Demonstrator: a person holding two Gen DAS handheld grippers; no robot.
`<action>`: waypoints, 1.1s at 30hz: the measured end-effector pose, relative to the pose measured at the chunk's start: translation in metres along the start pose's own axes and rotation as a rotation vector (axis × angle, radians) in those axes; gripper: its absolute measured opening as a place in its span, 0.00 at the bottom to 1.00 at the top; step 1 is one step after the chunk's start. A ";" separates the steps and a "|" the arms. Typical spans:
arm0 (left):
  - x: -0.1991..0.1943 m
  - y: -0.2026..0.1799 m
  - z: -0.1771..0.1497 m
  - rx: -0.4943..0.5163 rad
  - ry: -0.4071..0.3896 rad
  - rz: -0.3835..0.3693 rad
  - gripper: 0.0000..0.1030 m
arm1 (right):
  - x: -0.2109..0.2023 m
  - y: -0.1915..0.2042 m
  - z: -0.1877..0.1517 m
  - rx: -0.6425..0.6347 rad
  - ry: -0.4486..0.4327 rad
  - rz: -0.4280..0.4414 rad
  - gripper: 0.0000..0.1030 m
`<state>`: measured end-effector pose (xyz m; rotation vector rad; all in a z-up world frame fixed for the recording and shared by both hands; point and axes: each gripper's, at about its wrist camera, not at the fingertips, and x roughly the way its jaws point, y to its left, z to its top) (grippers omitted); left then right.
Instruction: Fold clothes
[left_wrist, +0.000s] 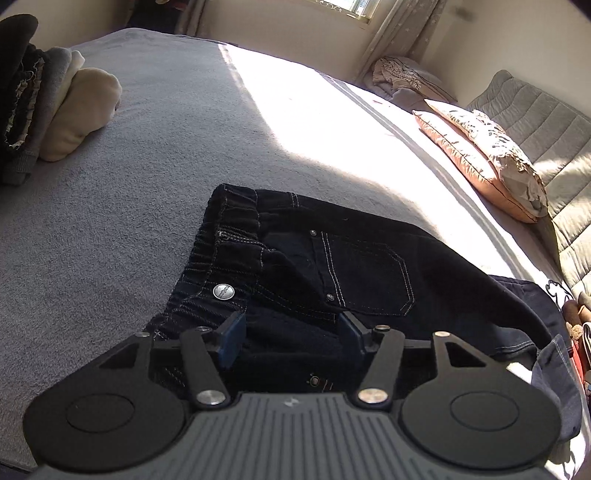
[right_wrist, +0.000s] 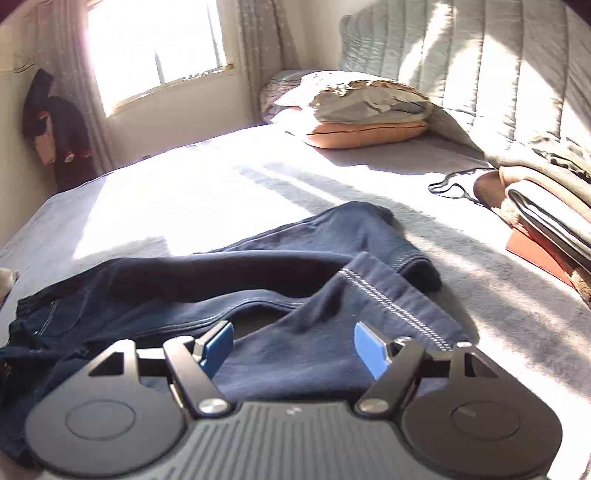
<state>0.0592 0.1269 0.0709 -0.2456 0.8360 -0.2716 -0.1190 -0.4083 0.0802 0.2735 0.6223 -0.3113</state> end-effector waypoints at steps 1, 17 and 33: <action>0.006 -0.005 -0.003 0.013 0.018 -0.007 0.63 | 0.008 -0.030 0.012 0.057 0.015 -0.071 0.72; 0.048 -0.022 -0.005 0.070 0.063 0.081 0.69 | 0.040 0.015 0.034 -0.222 -0.047 0.087 0.15; 0.038 -0.015 -0.007 0.063 0.071 0.054 0.69 | -0.131 -0.072 -0.008 -0.242 -0.284 0.134 0.15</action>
